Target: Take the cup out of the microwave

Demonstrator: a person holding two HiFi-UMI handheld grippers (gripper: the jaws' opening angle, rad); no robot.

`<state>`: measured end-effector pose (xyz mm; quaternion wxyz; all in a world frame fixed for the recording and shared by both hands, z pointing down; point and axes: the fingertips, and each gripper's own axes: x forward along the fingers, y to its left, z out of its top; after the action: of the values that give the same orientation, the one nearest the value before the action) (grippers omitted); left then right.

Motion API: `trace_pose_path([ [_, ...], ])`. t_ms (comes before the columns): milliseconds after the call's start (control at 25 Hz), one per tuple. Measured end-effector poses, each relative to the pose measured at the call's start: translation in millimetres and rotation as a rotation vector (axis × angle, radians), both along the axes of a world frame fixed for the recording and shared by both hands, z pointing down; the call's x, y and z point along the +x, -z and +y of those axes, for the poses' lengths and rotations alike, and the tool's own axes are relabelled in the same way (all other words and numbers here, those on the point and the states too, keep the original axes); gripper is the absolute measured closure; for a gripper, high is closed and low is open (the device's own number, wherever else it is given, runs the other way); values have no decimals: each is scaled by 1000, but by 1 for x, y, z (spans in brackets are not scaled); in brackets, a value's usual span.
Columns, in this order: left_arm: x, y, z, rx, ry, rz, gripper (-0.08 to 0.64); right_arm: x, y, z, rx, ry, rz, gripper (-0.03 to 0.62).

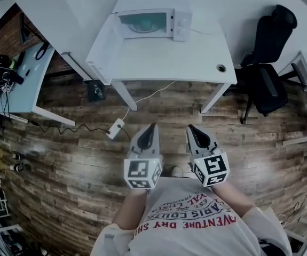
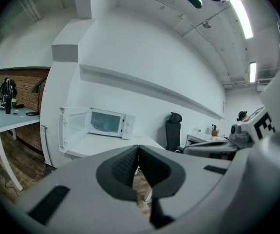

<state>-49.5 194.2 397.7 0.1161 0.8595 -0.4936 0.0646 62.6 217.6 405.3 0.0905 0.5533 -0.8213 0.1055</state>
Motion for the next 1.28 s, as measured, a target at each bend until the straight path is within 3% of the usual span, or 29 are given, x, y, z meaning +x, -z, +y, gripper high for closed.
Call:
trace_pose_path([
  [320, -16, 3, -106, 18, -77, -3, 552, -17, -5, -89, -6, -77, 13, 583],
  [640, -49, 8, -215, 19, -166, -6, 552, -64, -2, -196, -10, -134, 12, 581],
  [960, -65, -10, -278, -22, -224, -21, 552, -97, -10, -270, -34, -136, 8, 581],
  [1280, -56, -22, -333, -50, -232, -29, 552, -88, -15, -334, -46, -142, 7, 582],
])
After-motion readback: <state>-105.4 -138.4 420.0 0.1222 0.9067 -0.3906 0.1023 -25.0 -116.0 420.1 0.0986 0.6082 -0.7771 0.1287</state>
